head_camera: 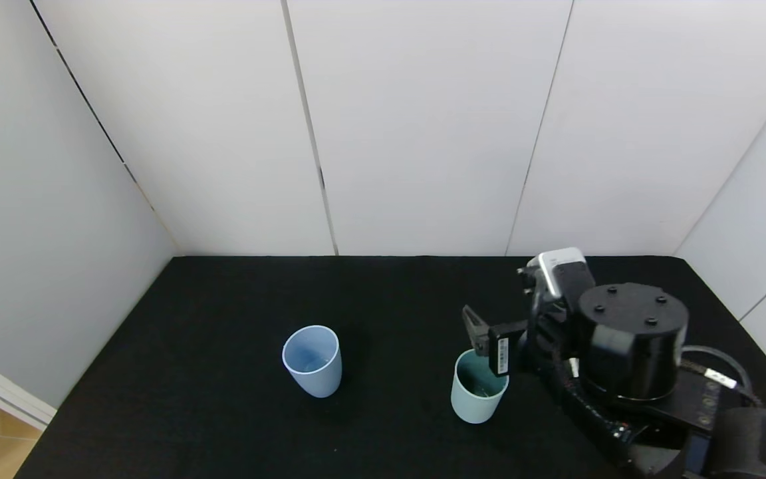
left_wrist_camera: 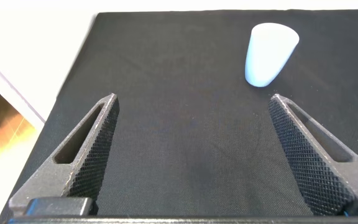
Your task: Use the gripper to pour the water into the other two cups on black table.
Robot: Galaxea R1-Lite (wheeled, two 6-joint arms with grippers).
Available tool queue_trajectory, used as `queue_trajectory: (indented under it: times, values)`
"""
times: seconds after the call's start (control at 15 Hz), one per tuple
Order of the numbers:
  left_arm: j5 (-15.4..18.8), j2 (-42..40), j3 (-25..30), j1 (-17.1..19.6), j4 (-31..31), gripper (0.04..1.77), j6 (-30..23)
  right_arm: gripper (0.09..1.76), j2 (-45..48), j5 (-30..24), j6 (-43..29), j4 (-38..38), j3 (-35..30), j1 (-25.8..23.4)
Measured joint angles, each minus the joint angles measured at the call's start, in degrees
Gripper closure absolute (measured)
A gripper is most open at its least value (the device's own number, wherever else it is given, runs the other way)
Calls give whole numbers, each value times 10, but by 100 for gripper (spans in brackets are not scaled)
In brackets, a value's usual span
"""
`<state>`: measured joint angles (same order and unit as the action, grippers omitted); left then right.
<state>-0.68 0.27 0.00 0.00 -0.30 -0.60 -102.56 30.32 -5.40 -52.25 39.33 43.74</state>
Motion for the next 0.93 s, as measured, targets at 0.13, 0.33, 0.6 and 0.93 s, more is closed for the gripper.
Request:
queue_trajectory:
  times: [0.13, 0.33, 0.6, 0.93]
  values:
    - [0, 0, 0, 0, 0, 9, 0, 18, 55, 0, 35, 2, -3, -13]
    - [0, 0, 0, 0, 0, 9, 0, 17, 140, -1, 77, 23, -6, -26]
    - [0, 0, 0, 0, 0, 9, 0, 16, 256, -4, 91, 145, 5, -28]
    - [0, 0, 0, 0, 0, 9, 0, 15, 386, 24, 79, 277, -45, 4]
